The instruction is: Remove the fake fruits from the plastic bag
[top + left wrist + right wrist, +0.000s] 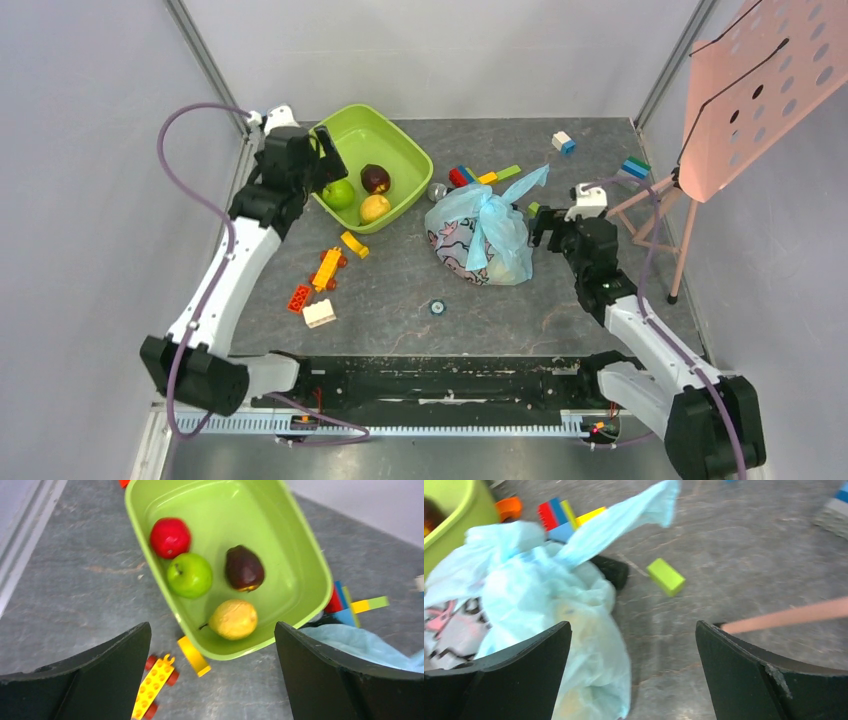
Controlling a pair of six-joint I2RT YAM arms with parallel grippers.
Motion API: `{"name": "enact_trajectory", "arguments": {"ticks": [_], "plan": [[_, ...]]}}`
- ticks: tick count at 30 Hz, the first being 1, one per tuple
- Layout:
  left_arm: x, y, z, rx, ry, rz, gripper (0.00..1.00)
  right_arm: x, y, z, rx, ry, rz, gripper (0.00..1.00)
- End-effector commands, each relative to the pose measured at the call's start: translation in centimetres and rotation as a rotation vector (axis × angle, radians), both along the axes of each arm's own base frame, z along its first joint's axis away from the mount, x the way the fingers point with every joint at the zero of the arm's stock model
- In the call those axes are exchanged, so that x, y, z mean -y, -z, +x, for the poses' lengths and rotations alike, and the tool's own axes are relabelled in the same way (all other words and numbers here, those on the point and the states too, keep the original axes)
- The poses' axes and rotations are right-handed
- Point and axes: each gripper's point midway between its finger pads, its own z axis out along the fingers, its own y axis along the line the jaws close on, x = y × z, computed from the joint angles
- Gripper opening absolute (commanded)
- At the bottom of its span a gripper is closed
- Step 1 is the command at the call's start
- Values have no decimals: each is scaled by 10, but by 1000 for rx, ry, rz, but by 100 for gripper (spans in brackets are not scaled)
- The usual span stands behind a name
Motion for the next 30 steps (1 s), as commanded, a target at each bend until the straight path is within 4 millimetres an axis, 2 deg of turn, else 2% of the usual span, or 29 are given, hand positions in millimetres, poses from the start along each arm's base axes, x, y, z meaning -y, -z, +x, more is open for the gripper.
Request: {"name": "enact_trajectory", "arguments": {"ticks": [1,3,7,11,16,17,19,22,27,28,30], "plan": [[-36,35,-43,-313,-149,135,100,-51,-28,5,27,-184,7,98],[-38,37,-47,-292,-133,152,100,-70,-32,4,30,-231,-11,98],[-12,25,-51,-145,44,72,100,-100,-24,3,-8,-312,-57,98],[5,16,-57,-36,148,16,100,-110,-10,10,-49,-319,-92,90],[4,14,-58,-58,163,46,100,-120,12,19,-118,-347,-113,85],[4,15,-58,-66,165,51,100,-124,16,19,-130,-363,-115,81],[4,18,-58,-78,170,54,100,-131,20,19,-147,-387,-117,66],[9,19,-60,-82,207,51,100,-138,10,17,-119,-408,-125,41],[24,13,-66,-55,316,46,100,-157,-36,9,-7,-534,-157,4],[25,10,-67,-40,325,42,100,-168,-49,4,25,-603,-156,0],[28,0,-69,-3,347,39,100,-185,-69,-7,76,-718,-165,0]]}}
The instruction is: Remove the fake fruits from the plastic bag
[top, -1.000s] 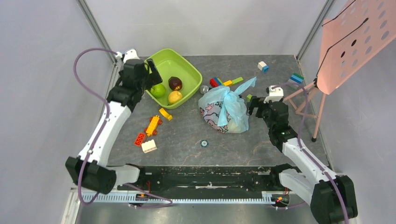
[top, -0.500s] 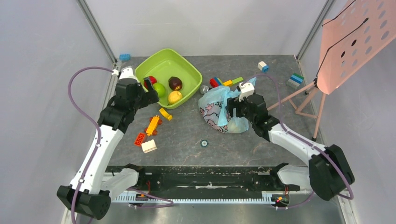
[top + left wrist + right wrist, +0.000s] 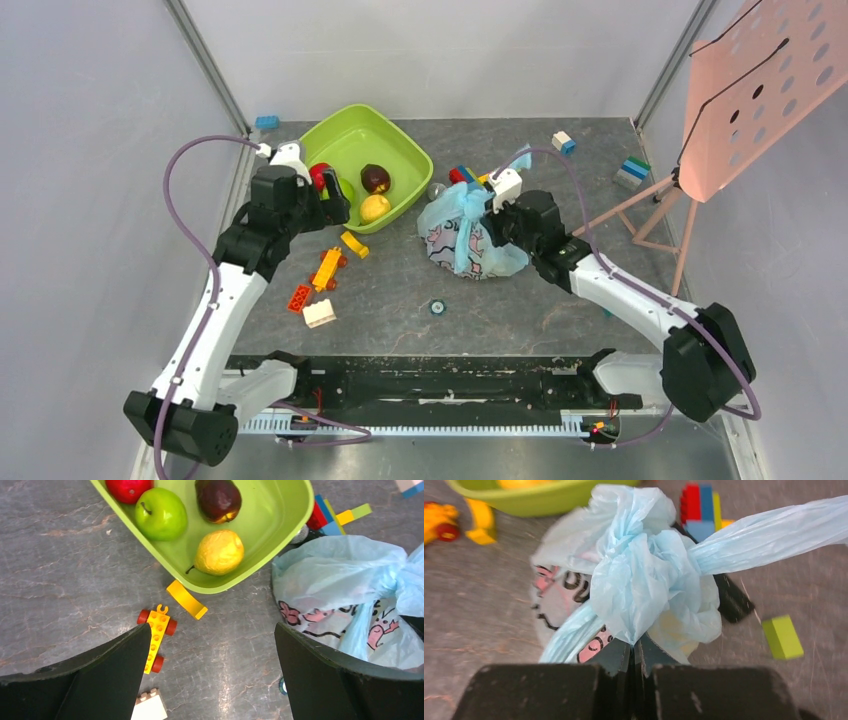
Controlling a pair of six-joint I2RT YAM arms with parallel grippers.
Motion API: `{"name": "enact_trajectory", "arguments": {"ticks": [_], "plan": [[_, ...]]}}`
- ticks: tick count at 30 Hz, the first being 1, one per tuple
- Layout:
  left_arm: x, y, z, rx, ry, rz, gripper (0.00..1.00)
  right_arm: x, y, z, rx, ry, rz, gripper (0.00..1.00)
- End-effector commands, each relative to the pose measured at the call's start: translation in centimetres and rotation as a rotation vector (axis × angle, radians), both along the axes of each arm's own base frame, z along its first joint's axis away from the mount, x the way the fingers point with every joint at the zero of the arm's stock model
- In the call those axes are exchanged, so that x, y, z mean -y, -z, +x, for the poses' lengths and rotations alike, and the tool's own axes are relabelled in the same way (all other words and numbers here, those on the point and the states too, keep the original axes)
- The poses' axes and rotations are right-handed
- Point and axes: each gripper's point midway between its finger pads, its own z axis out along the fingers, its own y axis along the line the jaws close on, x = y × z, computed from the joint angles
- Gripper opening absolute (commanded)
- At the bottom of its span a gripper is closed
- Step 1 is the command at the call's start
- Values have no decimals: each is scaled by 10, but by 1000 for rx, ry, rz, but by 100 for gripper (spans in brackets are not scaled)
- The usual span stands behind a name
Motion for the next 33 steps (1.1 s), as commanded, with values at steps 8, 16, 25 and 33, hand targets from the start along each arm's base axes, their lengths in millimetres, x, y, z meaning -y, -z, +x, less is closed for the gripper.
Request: {"name": "enact_trajectory", "arguments": {"ticks": [8,16,25,33], "plan": [[37,-75,-22,309,328,-25,100,-89,-112,-79,237,-714,29,0],[81,-66,-51,463,665,-69,97,-90,-77,-98,177,-802,5,0],[115,-17,-86,492,960,-69,93,-77,-12,-101,52,-725,-12,0],[151,7,-118,389,1127,-103,91,-73,-9,-97,50,-626,51,0]]}}
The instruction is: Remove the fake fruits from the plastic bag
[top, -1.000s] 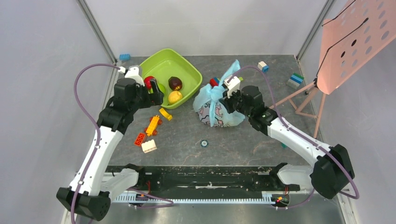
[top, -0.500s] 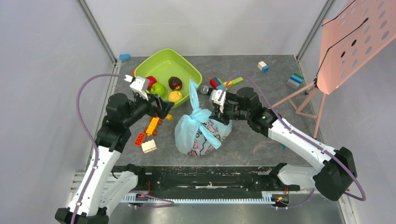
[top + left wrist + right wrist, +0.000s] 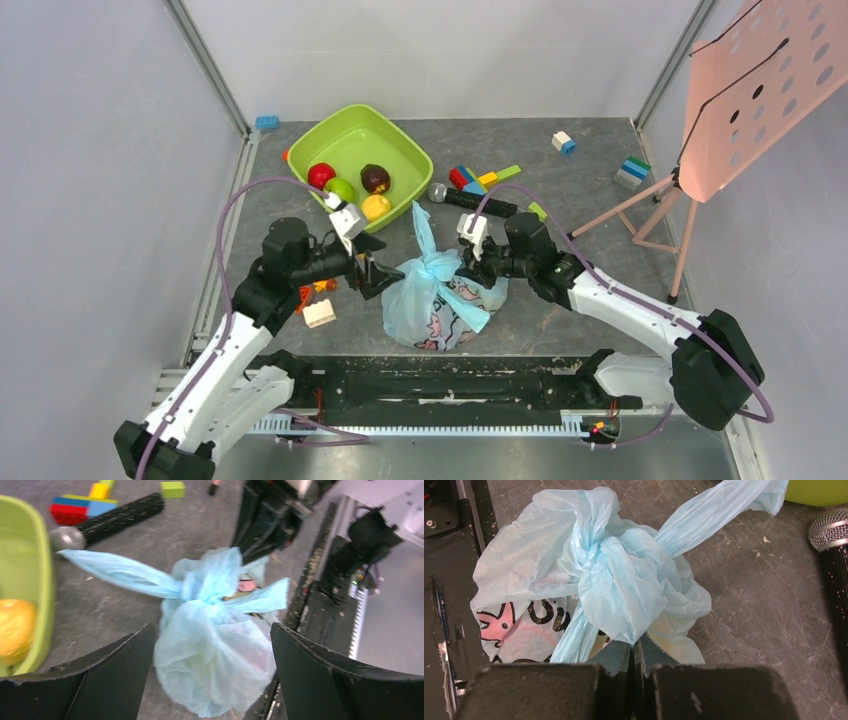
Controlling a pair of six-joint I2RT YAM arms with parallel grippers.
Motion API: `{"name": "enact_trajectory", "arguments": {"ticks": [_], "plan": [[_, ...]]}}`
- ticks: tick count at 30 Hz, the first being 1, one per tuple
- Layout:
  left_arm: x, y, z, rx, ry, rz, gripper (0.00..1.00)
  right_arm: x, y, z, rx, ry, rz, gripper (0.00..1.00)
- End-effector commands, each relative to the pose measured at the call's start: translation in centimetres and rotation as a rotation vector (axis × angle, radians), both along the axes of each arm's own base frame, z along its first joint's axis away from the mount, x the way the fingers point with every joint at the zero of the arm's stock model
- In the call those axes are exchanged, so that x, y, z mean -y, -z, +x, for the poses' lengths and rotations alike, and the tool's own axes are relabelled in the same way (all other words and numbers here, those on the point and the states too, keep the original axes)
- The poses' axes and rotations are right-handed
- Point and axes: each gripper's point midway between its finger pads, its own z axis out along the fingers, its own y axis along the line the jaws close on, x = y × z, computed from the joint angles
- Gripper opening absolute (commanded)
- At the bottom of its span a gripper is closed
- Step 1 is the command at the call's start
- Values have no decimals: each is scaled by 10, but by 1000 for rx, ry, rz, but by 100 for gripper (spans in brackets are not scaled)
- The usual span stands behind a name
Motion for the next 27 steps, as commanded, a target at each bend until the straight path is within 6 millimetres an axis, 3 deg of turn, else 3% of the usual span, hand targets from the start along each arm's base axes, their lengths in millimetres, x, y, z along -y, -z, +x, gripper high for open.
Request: {"name": "enact_trajectory", "arguments": {"ticks": [1,5,15,22,25,27], "plan": [[31,0,-20,48,145,25,91,-2,-21,11,45,75,89,0],[49,20,-22,38,127,114,91,1,-25,10,43,104,115,0],[62,57,-3,55,7,239,92,3,-31,4,40,107,142,0],[69,91,-9,39,4,353,77,5,-31,4,34,125,145,0],[63,97,-10,35,-19,377,64,10,-30,9,39,169,139,0],[59,101,-11,34,-29,382,50,11,-30,8,36,177,143,0]]}}
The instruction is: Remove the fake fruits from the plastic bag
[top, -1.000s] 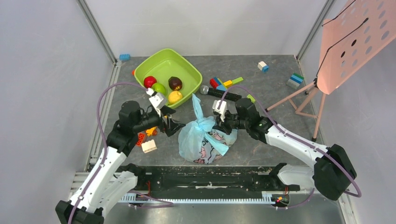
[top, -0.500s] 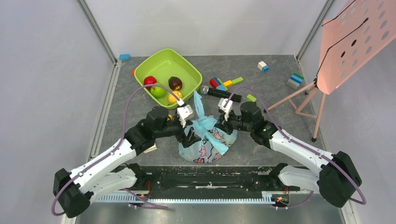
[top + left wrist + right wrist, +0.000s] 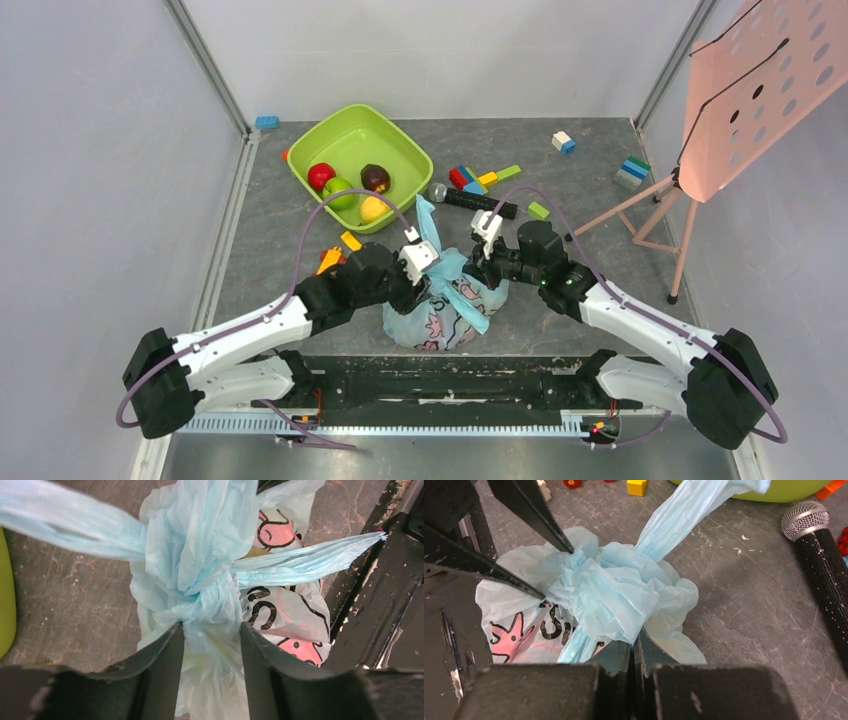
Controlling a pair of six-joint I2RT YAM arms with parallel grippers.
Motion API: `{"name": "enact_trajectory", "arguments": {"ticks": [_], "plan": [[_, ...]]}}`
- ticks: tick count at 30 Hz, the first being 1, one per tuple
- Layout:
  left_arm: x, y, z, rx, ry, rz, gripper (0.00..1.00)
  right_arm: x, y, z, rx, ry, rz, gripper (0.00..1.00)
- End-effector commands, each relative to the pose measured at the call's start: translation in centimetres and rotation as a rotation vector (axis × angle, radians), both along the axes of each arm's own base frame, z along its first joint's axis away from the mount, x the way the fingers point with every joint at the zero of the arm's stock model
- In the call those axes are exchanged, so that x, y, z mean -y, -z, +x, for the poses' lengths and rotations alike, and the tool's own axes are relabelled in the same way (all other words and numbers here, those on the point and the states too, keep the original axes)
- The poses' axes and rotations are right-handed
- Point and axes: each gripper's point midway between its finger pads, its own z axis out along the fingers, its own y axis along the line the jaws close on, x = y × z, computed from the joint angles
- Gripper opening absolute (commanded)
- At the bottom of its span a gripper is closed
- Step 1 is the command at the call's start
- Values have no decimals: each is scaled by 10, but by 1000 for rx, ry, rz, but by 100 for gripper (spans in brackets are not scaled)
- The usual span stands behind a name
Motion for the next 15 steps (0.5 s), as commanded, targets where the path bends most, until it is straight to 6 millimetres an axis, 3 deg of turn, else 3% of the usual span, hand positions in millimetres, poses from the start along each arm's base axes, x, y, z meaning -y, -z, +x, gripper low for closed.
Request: {"name": "enact_trajectory", "arguments": {"ticks": [1,5,9,15], "plan": [[-8,2,6,55,-32,24,40,3,-15,6,39,49,44,0],[-9,11,6,30,-43,40,2,9,-13,11,29,110,49,0],[-16,14,10,26,-99,50,2,30,-10,25,19,278,53,0],[-42,-4,23,112,-247,18,2,78,3,43,-67,579,119,0]]}}
